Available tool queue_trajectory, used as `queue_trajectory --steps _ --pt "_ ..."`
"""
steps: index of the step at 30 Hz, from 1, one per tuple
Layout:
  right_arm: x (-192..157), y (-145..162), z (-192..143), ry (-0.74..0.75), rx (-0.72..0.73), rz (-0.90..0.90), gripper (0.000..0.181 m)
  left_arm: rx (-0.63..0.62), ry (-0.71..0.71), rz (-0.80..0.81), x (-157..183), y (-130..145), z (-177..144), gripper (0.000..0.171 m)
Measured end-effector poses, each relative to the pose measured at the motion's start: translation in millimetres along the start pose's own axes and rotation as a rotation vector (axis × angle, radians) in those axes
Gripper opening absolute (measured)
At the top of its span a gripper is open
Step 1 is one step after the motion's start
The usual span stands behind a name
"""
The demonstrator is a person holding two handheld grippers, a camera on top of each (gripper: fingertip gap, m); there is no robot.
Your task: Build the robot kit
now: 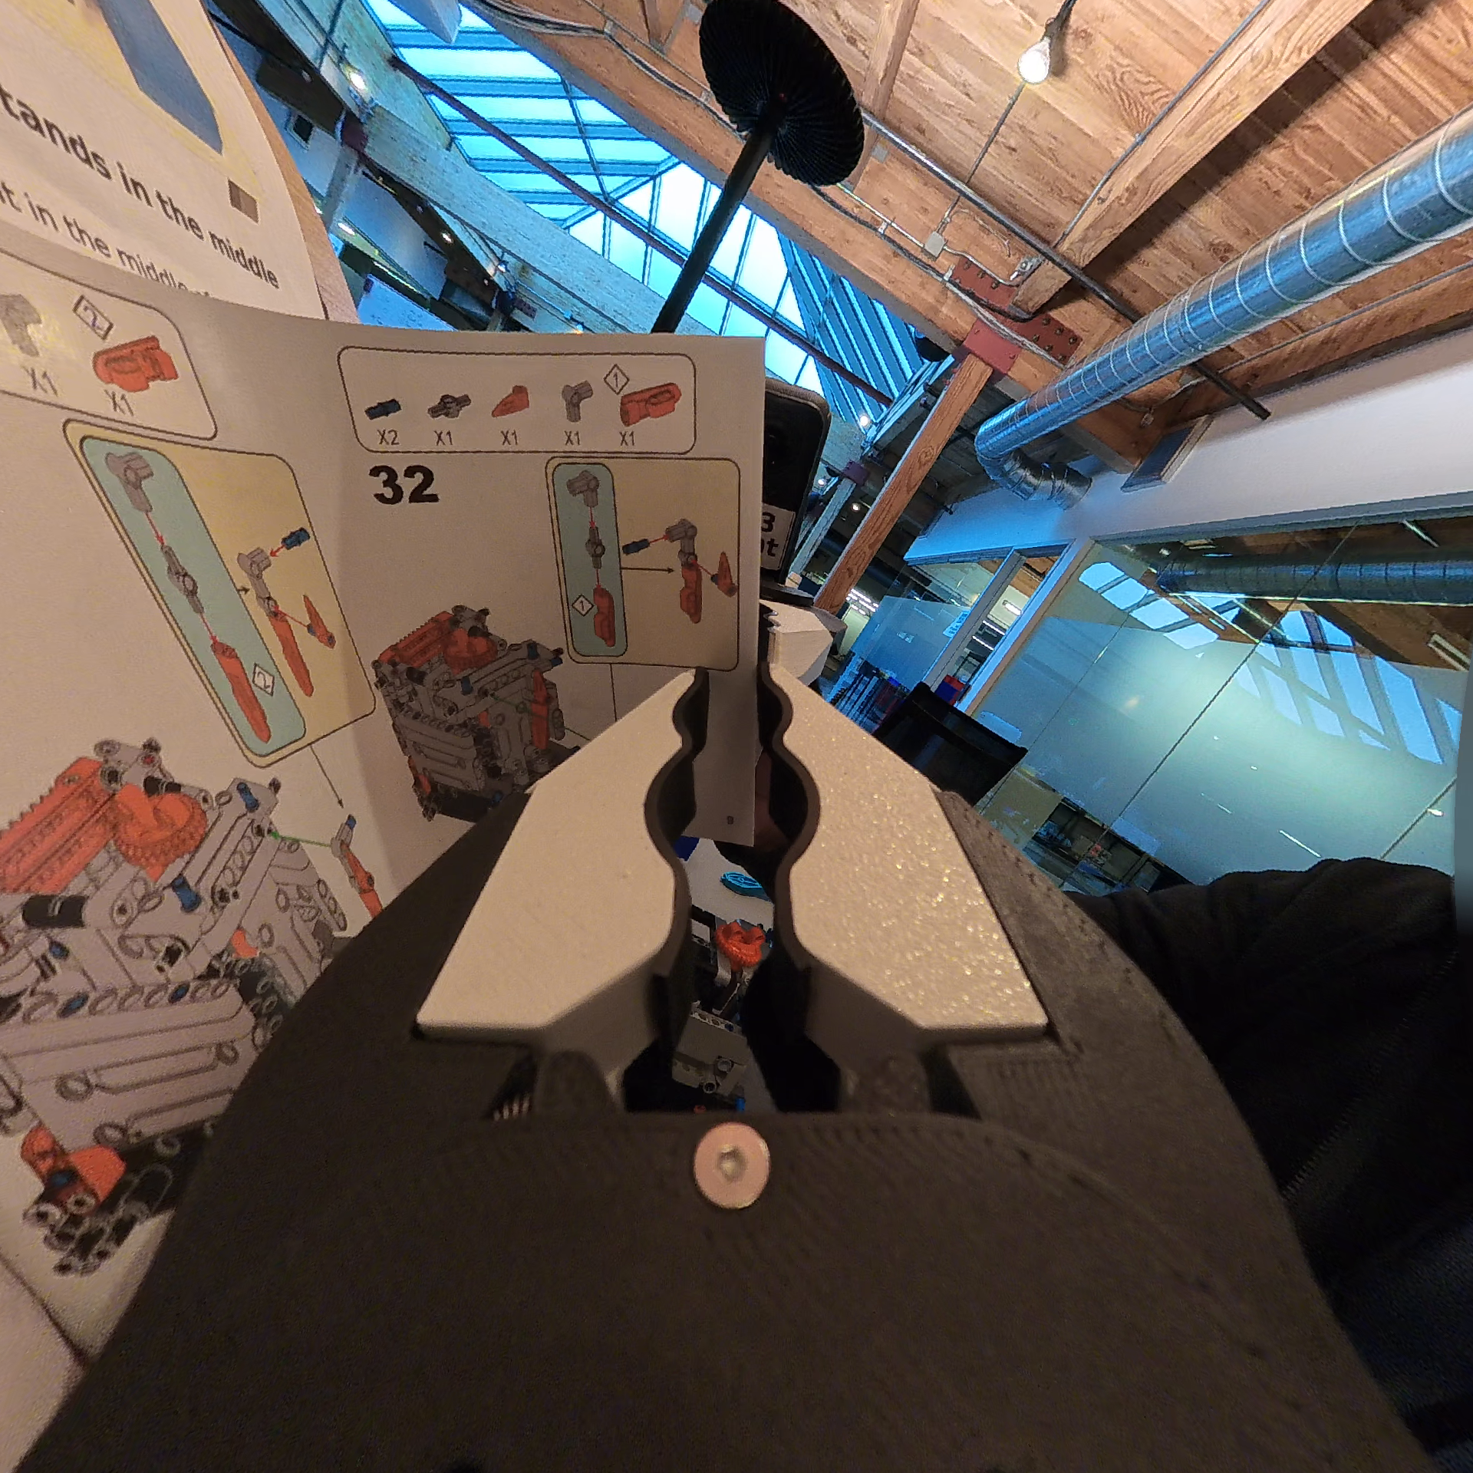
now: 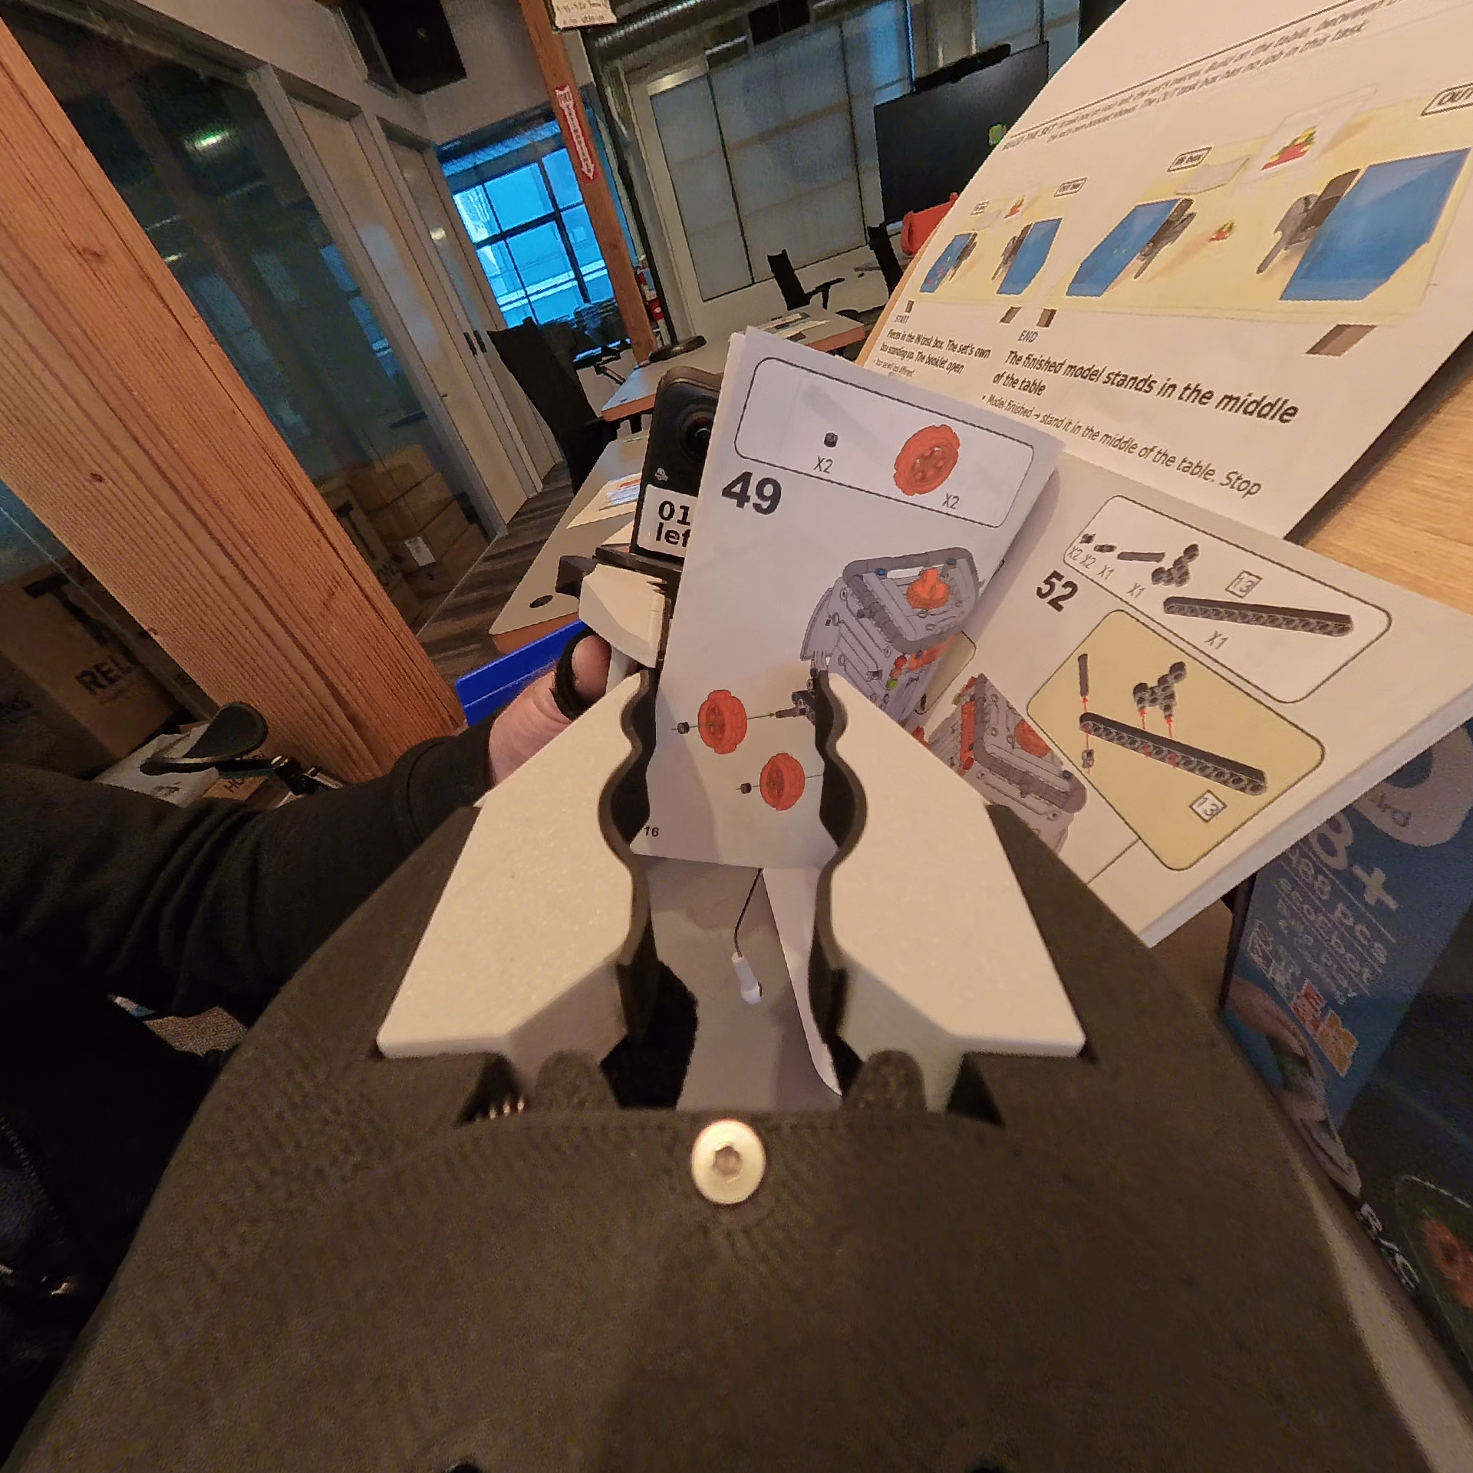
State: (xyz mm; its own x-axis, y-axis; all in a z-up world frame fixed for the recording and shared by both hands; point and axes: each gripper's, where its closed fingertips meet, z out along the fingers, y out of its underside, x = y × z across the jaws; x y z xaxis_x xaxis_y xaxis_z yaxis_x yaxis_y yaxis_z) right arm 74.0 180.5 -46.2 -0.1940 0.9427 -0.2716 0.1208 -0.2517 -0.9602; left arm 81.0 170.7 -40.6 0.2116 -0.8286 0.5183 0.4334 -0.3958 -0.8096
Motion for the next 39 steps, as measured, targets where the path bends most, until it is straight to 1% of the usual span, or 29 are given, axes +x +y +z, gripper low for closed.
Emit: queue_trajectory --steps 7,9,13,16,22,26,32,39 --pt "-0.6 0.1 -1.1 -0.003 0.002 0.002 0.041 0.0 -0.005 0.004 -0.5 0.2 0.4 0.01" --pt "-1.3 0.9 -0.6 -0.003 -0.004 -0.002 0.045 -0.002 -0.01 0.005 -1.0 0.4 0.6 0.011" --pt "-0.7 3.0 1.0 0.031 -0.028 -0.031 0.047 -0.012 -0.024 0.012 -2.1 2.2 2.8 0.011" --pt "-0.6 3.4 1.3 0.052 -0.041 -0.054 0.044 -0.014 -0.022 0.014 -1.4 2.4 3.7 0.012" --pt "2.4 3.0 -1.2 0.046 -0.03 -0.035 0.038 -0.011 -0.028 0.016 -2.4 2.1 3.0 0.01" --pt "3.0 3.2 -1.4 0.047 -0.029 -0.032 0.038 -0.01 -0.026 0.017 -2.3 1.8 2.4 0.008" --pt "1.1 3.5 -0.5 0.03 -0.027 -0.027 0.041 -0.008 -0.019 0.013 -1.4 1.5 2.5 0.01" --pt "2.2 5.5 1.0 0.054 -0.042 -0.044 0.041 -0.009 -0.023 0.014 -2.0 1.9 3.1 0.01"
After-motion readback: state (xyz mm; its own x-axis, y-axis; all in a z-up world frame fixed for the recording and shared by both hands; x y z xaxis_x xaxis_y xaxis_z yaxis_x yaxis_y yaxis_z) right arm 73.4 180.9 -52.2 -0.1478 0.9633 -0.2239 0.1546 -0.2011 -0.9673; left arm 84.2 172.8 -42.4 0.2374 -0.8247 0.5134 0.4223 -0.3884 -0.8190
